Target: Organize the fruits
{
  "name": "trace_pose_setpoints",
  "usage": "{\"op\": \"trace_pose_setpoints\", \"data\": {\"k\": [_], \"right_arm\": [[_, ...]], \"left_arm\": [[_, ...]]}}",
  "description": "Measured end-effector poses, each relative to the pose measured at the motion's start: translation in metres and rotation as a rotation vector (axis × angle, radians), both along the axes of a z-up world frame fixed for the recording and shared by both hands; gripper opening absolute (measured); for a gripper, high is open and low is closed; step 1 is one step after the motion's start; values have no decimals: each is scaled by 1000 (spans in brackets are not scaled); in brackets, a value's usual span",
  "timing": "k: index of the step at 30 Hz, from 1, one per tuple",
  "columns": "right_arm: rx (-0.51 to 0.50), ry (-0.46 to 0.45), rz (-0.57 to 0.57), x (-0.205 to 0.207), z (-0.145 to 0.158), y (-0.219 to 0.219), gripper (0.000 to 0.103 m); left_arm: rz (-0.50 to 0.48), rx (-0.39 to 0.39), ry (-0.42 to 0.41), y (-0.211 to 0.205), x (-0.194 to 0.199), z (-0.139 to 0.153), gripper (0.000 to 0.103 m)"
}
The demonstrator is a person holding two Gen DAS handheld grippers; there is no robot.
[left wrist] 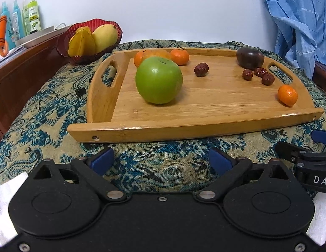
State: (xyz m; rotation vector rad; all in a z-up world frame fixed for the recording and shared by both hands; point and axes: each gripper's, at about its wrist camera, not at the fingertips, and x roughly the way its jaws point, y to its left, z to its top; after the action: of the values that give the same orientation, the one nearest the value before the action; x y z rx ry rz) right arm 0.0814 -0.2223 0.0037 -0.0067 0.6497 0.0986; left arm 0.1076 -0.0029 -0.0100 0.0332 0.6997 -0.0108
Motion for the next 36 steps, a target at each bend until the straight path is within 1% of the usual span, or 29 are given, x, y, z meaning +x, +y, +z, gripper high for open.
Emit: {"op": "trace_pose_setpoints", "data": {"k": [6, 20, 36], "right_arm": [[-2, 1, 3, 2, -2, 1, 97], [-8, 2, 1, 5, -5, 3, 102], [-9, 2, 2, 6, -5, 3, 103]], "left_arm": [[-4, -2, 6, 0, 2, -2, 103], [-13, -8, 14, 3, 4, -3, 103], [-12, -9, 13, 3, 3, -3, 103]]}}
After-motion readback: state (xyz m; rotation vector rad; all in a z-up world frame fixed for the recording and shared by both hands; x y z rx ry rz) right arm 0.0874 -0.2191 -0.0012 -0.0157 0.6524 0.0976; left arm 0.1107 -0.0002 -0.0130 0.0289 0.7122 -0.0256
